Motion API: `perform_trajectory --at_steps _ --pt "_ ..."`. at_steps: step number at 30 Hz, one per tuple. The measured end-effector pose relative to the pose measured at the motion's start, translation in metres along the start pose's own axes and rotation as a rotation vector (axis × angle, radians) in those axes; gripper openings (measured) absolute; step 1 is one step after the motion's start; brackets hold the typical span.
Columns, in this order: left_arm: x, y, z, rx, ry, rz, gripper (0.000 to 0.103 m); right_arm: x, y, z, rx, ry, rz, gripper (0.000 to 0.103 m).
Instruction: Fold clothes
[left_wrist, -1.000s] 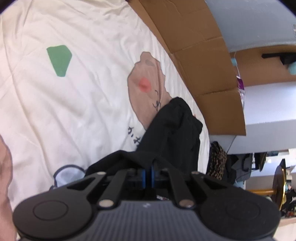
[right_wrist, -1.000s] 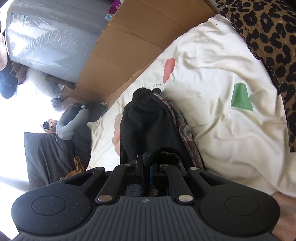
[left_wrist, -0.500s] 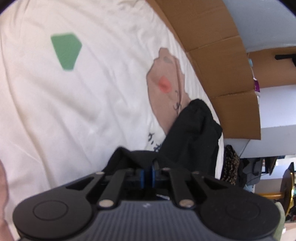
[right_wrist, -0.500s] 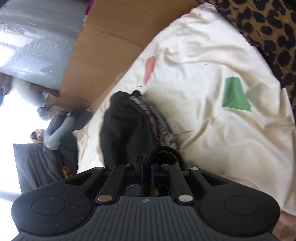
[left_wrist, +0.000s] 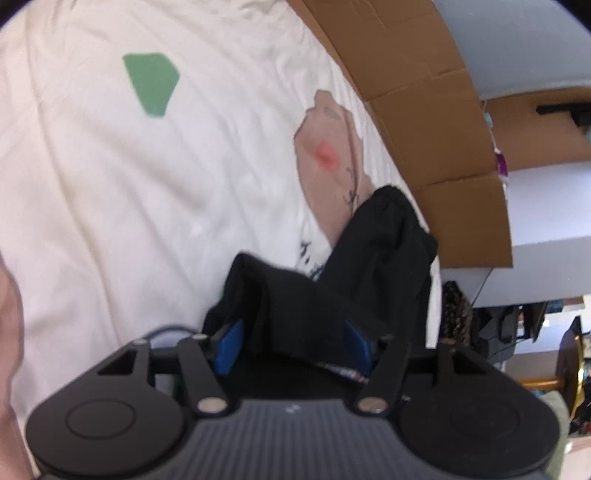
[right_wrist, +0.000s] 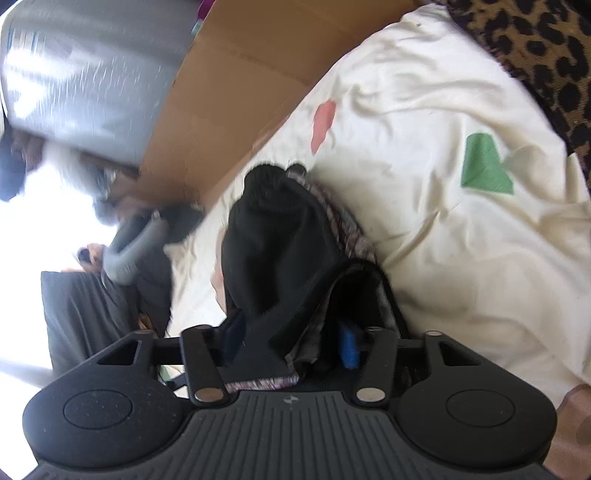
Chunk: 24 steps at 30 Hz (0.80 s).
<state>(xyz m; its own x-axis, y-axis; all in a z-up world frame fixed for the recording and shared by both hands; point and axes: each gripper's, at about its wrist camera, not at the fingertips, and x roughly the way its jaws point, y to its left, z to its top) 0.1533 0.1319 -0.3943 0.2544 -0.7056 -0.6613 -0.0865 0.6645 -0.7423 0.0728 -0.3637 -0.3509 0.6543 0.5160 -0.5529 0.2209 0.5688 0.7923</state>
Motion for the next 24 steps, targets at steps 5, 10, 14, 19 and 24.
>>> perform_trajectory --at_steps 5,10,14,19,24 --pt "0.005 0.000 -0.006 0.026 -0.030 -0.006 0.063 0.011 0.000 -0.015 -0.015 0.027 -0.001 0.063" --pt "0.009 -0.006 -0.002 0.061 -0.045 -0.002 0.063 0.022 0.002 -0.022 -0.021 0.027 -0.004 0.066" --pt "0.010 -0.015 0.005 0.071 -0.060 -0.023 0.063 0.027 0.008 -0.018 -0.036 0.023 0.013 0.065" --pt "0.011 -0.032 0.014 0.095 -0.076 -0.047 0.063 0.032 0.019 -0.001 -0.076 0.011 0.035 0.065" --pt "0.018 -0.040 0.026 0.114 -0.084 -0.033 0.063 0.038 0.022 0.015 -0.086 -0.004 0.038 0.065"
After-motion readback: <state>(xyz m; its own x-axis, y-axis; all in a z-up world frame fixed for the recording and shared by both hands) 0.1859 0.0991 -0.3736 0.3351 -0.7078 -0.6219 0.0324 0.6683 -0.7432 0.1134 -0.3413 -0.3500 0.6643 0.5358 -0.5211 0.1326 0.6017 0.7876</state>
